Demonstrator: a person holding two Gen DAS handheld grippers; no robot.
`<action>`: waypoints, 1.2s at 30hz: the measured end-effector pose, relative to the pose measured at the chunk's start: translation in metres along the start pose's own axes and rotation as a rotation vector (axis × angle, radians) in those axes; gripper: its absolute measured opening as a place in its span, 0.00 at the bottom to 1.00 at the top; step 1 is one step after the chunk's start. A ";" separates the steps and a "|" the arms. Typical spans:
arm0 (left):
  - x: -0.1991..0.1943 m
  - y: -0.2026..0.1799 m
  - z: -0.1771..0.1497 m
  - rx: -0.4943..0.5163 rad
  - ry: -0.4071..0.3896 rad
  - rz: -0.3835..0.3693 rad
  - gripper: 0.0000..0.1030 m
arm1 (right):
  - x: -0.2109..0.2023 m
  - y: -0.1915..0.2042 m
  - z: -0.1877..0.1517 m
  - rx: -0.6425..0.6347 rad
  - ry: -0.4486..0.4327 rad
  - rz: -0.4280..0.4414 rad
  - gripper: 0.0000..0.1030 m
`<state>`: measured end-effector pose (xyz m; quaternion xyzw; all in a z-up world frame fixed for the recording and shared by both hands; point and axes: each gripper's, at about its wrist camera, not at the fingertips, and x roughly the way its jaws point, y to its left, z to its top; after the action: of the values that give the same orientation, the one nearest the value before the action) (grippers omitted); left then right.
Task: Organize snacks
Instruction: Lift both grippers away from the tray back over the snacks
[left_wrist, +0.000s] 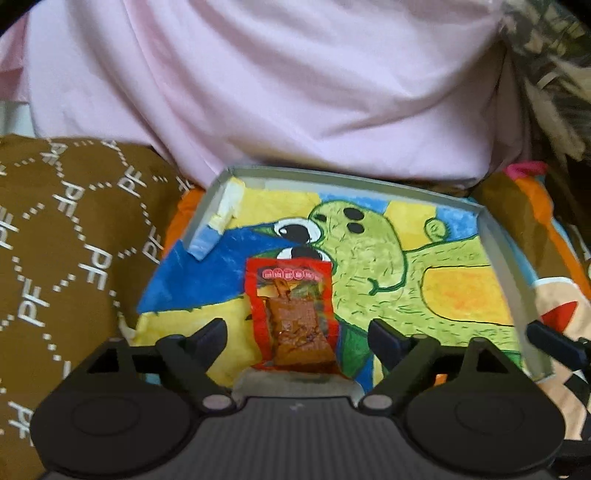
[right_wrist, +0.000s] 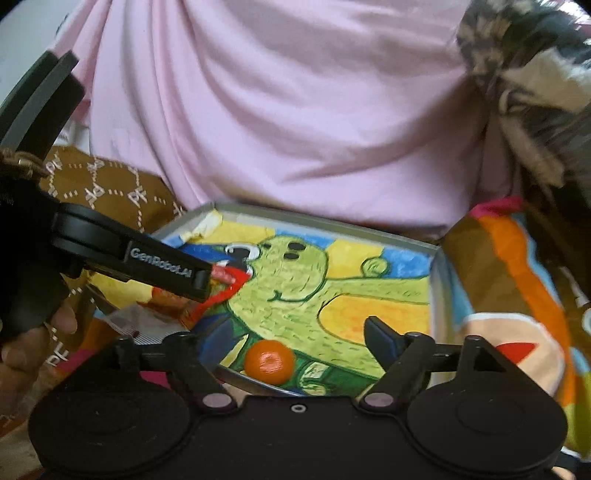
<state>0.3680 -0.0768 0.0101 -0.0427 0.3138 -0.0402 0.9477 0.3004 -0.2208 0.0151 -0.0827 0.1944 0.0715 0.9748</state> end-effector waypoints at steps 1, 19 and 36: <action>-0.007 0.000 0.000 -0.001 -0.006 -0.001 0.88 | -0.007 -0.002 0.001 0.004 -0.007 -0.002 0.82; -0.169 0.015 -0.039 -0.014 -0.145 -0.030 1.00 | -0.192 0.011 0.004 0.030 -0.180 -0.014 0.99; -0.247 0.026 -0.117 0.059 -0.088 -0.001 1.00 | -0.287 0.044 -0.042 0.081 -0.060 -0.041 0.99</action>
<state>0.1022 -0.0325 0.0598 -0.0168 0.2705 -0.0481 0.9614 0.0154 -0.2164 0.0830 -0.0451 0.1658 0.0462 0.9840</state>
